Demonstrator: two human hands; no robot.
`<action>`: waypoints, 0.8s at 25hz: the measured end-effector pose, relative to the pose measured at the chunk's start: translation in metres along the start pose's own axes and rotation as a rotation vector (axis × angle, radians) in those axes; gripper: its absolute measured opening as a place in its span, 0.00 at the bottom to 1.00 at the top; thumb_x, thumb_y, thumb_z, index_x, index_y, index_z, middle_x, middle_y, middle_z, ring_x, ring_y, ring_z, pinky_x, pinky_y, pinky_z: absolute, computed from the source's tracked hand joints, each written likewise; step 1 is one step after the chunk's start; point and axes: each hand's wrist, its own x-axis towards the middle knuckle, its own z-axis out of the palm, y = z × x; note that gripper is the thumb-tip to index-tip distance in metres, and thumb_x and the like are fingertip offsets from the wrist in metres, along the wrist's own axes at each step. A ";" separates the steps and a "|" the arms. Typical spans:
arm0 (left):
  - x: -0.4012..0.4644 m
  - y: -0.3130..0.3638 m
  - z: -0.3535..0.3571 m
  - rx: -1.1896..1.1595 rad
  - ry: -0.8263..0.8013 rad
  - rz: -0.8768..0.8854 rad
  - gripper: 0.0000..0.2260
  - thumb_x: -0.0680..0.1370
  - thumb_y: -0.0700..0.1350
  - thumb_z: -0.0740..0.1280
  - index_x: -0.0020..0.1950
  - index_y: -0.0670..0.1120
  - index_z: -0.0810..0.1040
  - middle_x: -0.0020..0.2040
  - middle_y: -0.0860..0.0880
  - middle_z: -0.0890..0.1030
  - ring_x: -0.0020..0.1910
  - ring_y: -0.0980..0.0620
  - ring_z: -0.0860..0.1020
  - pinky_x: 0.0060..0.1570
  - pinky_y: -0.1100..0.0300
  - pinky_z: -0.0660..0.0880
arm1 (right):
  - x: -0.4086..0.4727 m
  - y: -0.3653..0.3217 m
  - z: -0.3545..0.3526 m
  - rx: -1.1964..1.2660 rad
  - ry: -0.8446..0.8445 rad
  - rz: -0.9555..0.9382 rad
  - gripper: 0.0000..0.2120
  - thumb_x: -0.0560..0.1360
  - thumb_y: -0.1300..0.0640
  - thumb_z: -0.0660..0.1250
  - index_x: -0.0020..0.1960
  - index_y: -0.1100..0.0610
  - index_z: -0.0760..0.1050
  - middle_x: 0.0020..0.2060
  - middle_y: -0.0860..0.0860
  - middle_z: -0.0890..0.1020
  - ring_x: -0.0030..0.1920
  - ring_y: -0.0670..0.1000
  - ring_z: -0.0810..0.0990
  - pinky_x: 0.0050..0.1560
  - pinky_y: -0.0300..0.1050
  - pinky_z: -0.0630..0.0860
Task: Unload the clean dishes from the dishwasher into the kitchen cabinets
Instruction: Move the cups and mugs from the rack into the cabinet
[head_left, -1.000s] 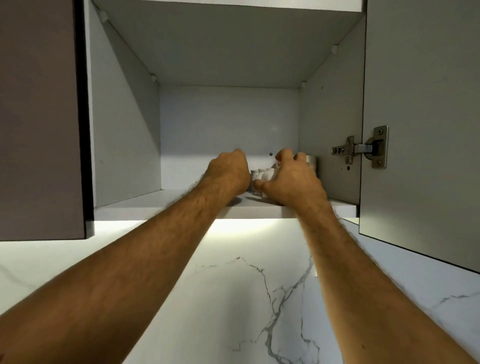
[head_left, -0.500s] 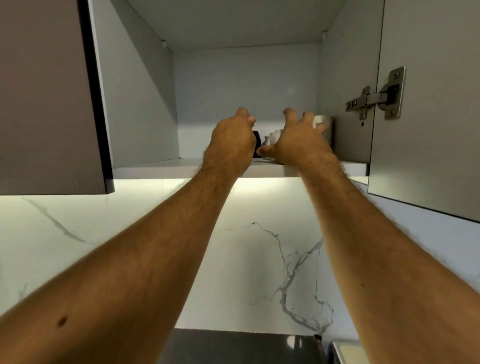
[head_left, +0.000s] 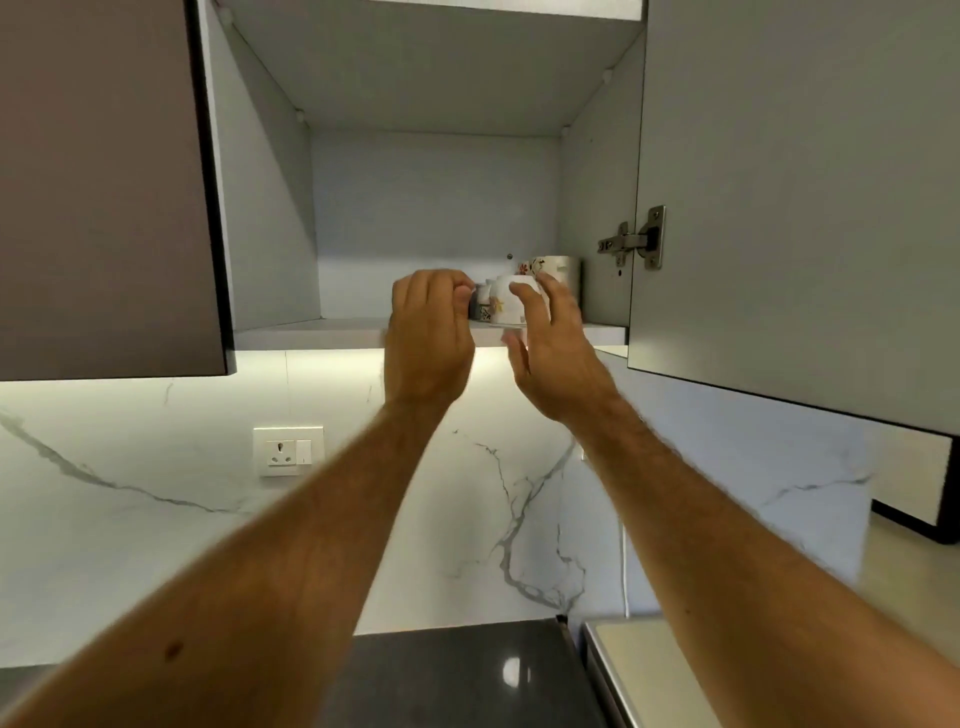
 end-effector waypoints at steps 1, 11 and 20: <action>-0.016 0.004 -0.005 0.002 0.003 0.014 0.12 0.83 0.47 0.56 0.54 0.43 0.77 0.51 0.46 0.79 0.52 0.49 0.74 0.51 0.62 0.72 | -0.012 -0.002 -0.001 -0.053 0.011 0.009 0.25 0.82 0.51 0.61 0.77 0.52 0.59 0.78 0.55 0.56 0.78 0.59 0.53 0.72 0.61 0.67; -0.165 0.045 -0.039 0.097 -0.482 -0.054 0.12 0.79 0.52 0.64 0.60 0.50 0.80 0.70 0.50 0.72 0.69 0.49 0.70 0.65 0.52 0.70 | -0.183 -0.027 -0.030 -0.298 -0.071 0.253 0.30 0.75 0.54 0.71 0.73 0.61 0.65 0.67 0.62 0.71 0.69 0.63 0.68 0.68 0.62 0.70; -0.338 0.107 -0.076 -0.206 -0.877 -0.153 0.14 0.77 0.47 0.65 0.61 0.51 0.81 0.72 0.51 0.71 0.71 0.51 0.67 0.68 0.52 0.70 | -0.403 -0.048 -0.068 -0.470 -0.358 0.711 0.29 0.78 0.48 0.67 0.74 0.55 0.61 0.70 0.55 0.65 0.72 0.56 0.60 0.70 0.52 0.67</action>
